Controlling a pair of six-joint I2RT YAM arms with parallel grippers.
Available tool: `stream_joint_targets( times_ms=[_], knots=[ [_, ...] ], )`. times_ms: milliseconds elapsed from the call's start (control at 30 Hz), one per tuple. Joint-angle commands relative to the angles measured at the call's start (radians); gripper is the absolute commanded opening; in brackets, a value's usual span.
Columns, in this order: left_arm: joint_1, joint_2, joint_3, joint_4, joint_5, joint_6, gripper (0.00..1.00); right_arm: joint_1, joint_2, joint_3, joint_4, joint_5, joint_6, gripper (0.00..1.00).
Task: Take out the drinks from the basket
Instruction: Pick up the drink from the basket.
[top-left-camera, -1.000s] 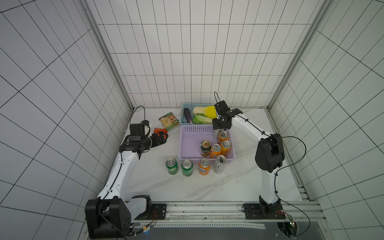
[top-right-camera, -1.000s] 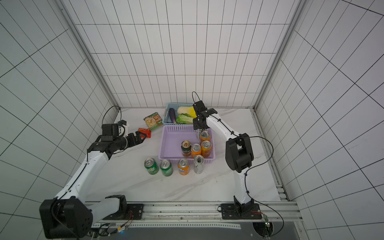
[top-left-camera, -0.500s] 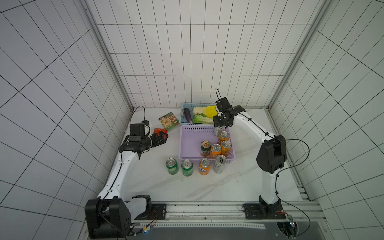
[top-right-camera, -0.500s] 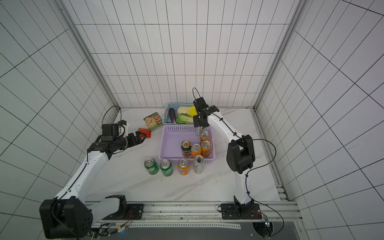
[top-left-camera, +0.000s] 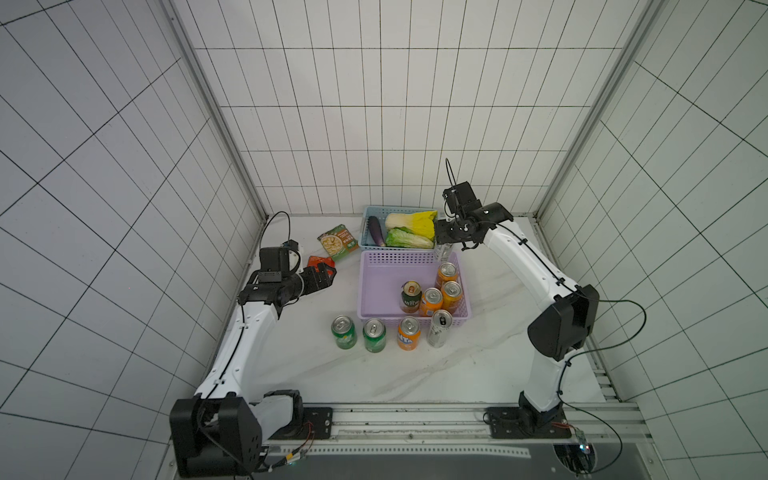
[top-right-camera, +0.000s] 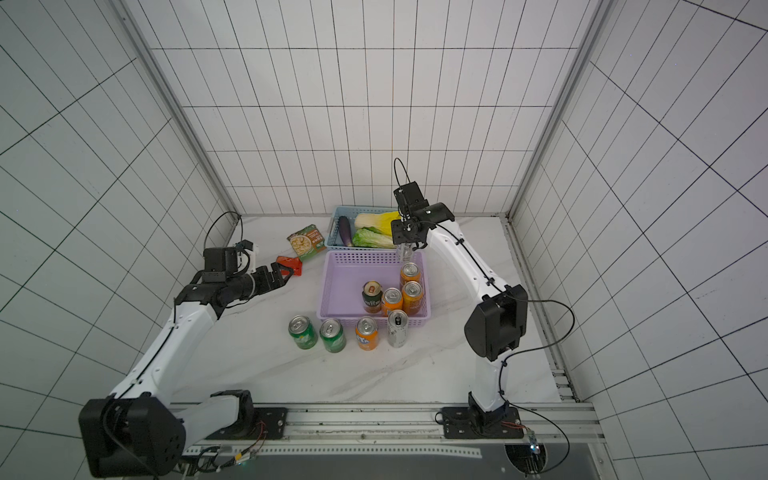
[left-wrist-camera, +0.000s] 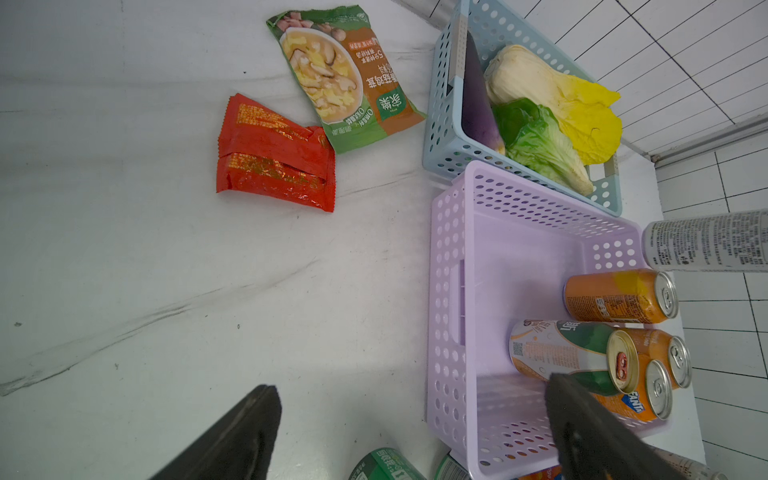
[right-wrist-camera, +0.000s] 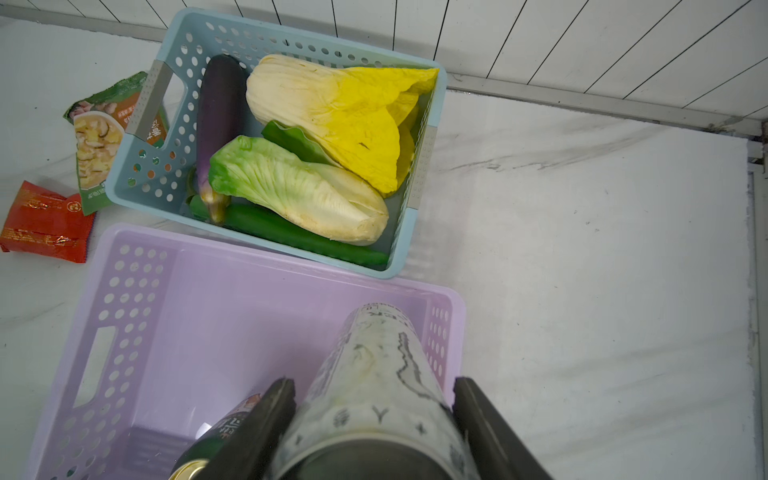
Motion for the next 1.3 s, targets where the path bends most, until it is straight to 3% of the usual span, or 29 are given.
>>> stream_joint_targets(
  times_ms=[0,567,1267],
  knots=[
    [0.006,-0.009,-0.01,0.004,0.007,0.006,0.98,-0.01,-0.084,0.06,-0.01,0.045,-0.015,0.46],
    [0.008,-0.018,-0.01,0.005,0.009,0.007,0.98,-0.01,-0.296,-0.011,-0.117,0.095,-0.01,0.46],
    [0.01,-0.026,-0.009,0.006,0.01,0.006,0.98,0.091,-0.632,-0.356,-0.231,0.183,0.083,0.46]
  ],
)
